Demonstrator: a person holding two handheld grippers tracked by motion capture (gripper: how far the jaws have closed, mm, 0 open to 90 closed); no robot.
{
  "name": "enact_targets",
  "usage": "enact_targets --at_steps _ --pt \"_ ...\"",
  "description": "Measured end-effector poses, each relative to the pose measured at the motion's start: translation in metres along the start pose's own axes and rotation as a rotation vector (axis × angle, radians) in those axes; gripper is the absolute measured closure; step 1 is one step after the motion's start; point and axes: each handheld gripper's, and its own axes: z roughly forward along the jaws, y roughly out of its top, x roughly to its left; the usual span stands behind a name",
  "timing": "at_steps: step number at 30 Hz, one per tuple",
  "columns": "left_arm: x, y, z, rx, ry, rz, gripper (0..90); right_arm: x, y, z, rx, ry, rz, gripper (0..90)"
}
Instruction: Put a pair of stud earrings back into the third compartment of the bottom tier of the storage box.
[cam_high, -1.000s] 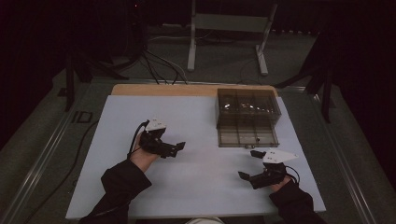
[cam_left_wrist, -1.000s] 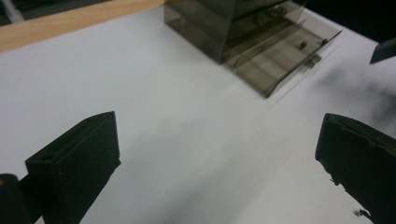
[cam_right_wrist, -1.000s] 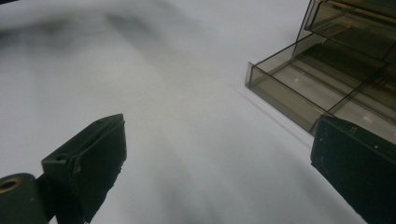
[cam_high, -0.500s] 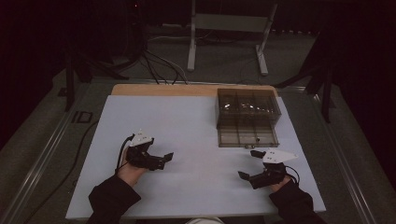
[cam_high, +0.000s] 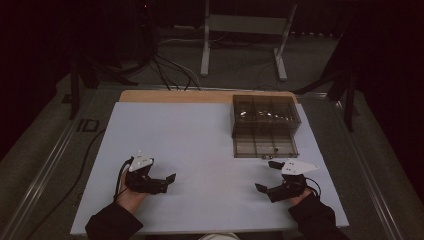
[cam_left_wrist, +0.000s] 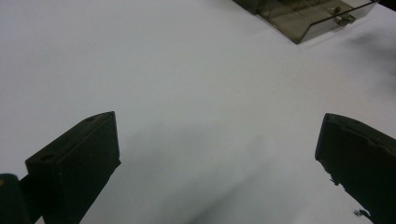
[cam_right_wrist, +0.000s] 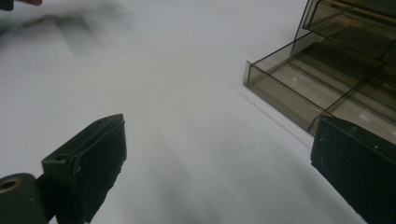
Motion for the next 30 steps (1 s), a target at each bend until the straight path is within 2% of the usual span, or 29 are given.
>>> enact_targets --at_steps 3,6,11,14,22,30 --pt "0.000 -0.004 -0.003 -0.003 0.007 -0.001 1.1 -0.001 -0.001 0.000 0.002 -0.003 0.000 3.6" --pt "0.000 -0.006 -0.004 0.000 -0.003 0.000 1.1 -0.001 -0.001 0.000 0.004 -0.006 -0.001 3.6" --pt "-0.001 -0.008 -0.007 -0.006 0.011 0.011 1.1 -0.002 -0.001 0.001 0.006 -0.012 0.001 3.6" --pt "-0.001 -0.009 -0.009 -0.014 -0.005 0.010 1.1 -0.002 -0.002 0.002 0.011 -0.013 -0.002 3.6" --pt "-0.005 -0.013 -0.006 0.001 -0.010 0.039 1.1 -0.002 -0.002 0.003 0.016 -0.014 -0.003 3.6" --pt "-0.006 -0.014 -0.004 0.000 -0.018 0.032 1.1 -0.002 -0.001 0.002 0.012 -0.015 -0.005 3.6"
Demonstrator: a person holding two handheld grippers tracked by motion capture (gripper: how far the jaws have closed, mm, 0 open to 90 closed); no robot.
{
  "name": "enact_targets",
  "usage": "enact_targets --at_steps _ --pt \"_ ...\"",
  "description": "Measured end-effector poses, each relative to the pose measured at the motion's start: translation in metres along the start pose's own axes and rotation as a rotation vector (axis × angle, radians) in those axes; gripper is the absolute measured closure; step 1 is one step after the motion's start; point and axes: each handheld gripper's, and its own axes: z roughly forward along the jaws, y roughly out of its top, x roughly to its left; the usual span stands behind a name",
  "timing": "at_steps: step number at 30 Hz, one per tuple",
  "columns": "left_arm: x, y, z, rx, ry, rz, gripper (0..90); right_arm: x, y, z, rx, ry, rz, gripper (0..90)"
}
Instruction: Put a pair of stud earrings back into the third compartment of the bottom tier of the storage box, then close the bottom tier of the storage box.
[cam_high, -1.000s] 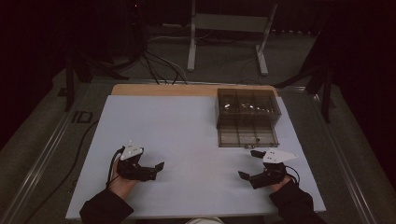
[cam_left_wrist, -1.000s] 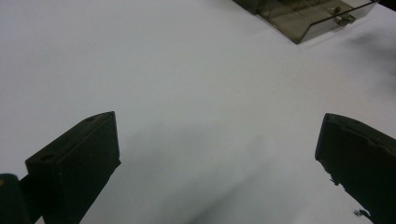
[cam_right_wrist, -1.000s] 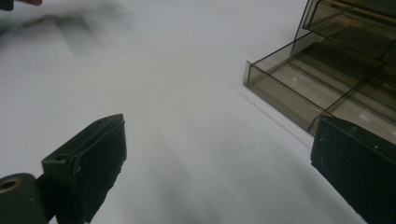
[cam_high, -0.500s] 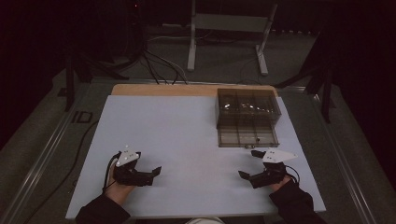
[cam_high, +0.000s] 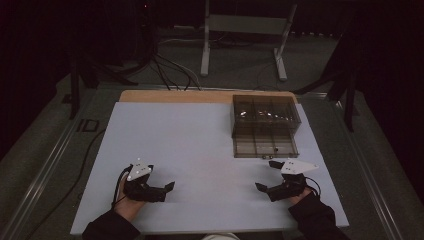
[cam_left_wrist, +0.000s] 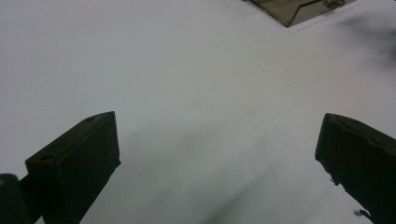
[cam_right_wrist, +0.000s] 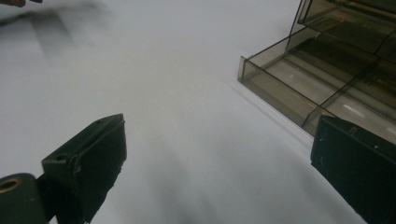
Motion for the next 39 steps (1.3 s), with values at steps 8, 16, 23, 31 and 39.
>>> enact_targets --at_steps 8,16,23,31,39 --pt "0.000 -0.001 -0.001 -0.009 0.003 -0.011 1.1 0.002 0.001 0.000 0.001 -0.001 -0.005 3.6" --pt "0.001 -0.002 0.001 0.002 0.000 0.004 1.1 0.001 0.002 -0.001 -0.001 -0.003 -0.007 3.6" --pt "0.001 -0.001 -0.001 -0.007 -0.002 -0.004 1.1 0.002 0.003 -0.003 -0.005 -0.007 -0.011 3.6" --pt "0.001 0.000 -0.001 -0.015 -0.009 -0.005 1.1 0.003 0.005 -0.005 0.005 -0.012 -0.023 3.6" --pt "0.001 0.000 -0.003 -0.031 -0.012 -0.017 1.1 0.006 0.013 -0.012 -0.031 -0.006 -0.027 3.6"
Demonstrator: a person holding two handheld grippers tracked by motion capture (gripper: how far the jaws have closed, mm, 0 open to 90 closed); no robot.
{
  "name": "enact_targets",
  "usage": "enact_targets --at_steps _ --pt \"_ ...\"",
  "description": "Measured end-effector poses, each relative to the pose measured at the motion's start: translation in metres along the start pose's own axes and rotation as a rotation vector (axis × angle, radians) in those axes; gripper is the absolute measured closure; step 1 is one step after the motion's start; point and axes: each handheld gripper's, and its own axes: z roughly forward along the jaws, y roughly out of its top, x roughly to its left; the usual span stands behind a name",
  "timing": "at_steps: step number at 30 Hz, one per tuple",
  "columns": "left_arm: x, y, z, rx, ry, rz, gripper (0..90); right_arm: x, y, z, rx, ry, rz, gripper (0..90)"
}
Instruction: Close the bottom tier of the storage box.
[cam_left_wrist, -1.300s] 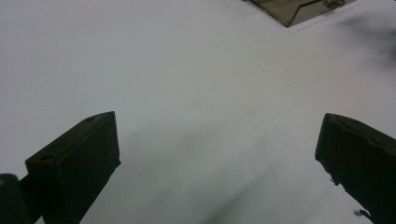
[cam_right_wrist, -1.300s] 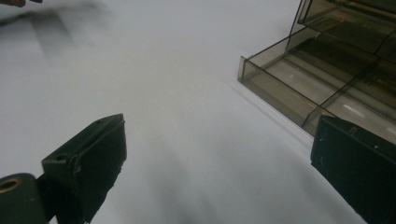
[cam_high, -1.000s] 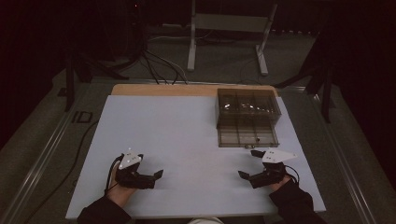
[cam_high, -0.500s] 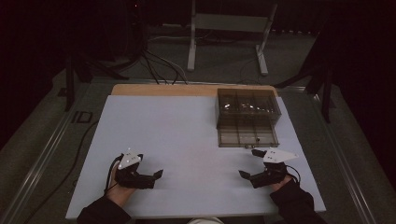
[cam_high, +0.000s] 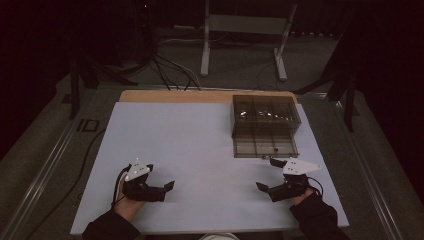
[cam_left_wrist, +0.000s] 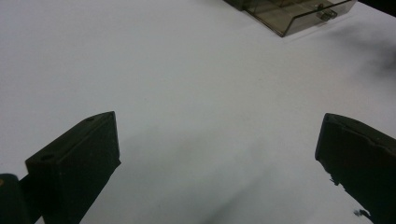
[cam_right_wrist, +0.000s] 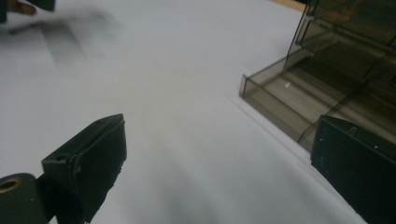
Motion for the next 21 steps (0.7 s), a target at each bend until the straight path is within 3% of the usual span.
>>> enact_targets --at_steps 11,21 --pt "-0.0033 -0.0001 0.0017 0.005 -0.014 0.022 1.1 -0.0048 0.0068 -0.0101 -0.053 -0.041 0.014 3.6" --pt "0.0003 -0.0012 0.0020 -0.001 -0.011 0.003 1.1 -0.0086 0.0047 -0.0110 -0.047 -0.108 0.025 3.6"
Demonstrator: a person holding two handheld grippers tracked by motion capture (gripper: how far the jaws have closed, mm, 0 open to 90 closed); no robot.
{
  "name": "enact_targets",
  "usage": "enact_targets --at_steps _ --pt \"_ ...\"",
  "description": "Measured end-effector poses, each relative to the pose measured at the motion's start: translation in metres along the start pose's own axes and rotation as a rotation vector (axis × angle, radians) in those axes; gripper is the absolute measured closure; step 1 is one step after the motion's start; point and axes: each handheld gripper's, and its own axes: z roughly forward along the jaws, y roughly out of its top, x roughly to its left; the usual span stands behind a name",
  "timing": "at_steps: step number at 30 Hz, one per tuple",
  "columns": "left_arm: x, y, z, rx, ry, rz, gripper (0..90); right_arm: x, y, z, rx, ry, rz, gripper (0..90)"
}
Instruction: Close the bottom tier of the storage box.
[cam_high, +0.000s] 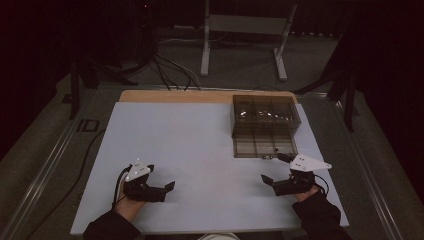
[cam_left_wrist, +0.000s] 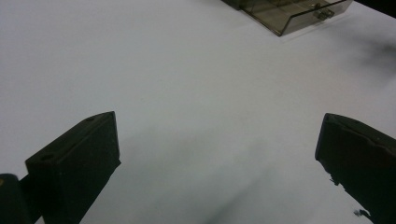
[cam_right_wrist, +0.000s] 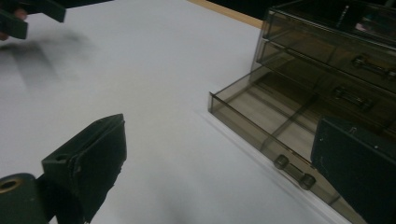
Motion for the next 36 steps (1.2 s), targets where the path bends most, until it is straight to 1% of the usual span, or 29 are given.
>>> enact_targets --at_steps 5,7,11,17,21,23,27,32,34,36 --pt "0.000 0.000 0.000 -0.002 0.003 -0.001 1.1 -0.002 -0.002 0.000 0.007 -0.051 0.012 3.6" --pt "0.000 0.000 0.000 -0.003 0.000 -0.002 1.1 -0.003 -0.003 0.000 0.010 -0.057 0.018 3.6" --pt "0.000 0.000 0.000 0.000 0.002 -0.001 1.1 -0.005 -0.006 0.001 0.020 -0.091 0.021 3.6" --pt "-0.001 0.000 0.000 -0.002 0.005 0.002 1.1 -0.007 -0.011 0.006 0.051 -0.120 0.027 3.6" --pt "-0.001 0.001 0.000 -0.004 0.004 0.003 1.1 -0.008 -0.014 0.007 0.065 -0.151 0.037 3.6" --pt "-0.001 0.001 0.000 -0.002 0.006 0.002 1.1 -0.009 -0.015 0.008 0.068 -0.164 0.050 3.6" --pt "-0.001 0.001 0.001 -0.001 0.004 0.003 1.1 -0.010 -0.018 0.011 0.083 -0.167 0.063 3.6" --pt "-0.002 0.001 0.000 -0.007 0.002 -0.001 1.1 -0.009 -0.021 0.016 0.105 -0.174 0.062 3.6" --pt "-0.001 0.001 0.000 -0.003 0.005 0.002 1.1 -0.010 -0.022 0.018 0.111 -0.169 0.078 3.6" --pt "-0.001 0.001 0.000 -0.005 0.003 -0.002 1.1 -0.011 -0.023 0.018 0.122 -0.178 0.087 3.7"
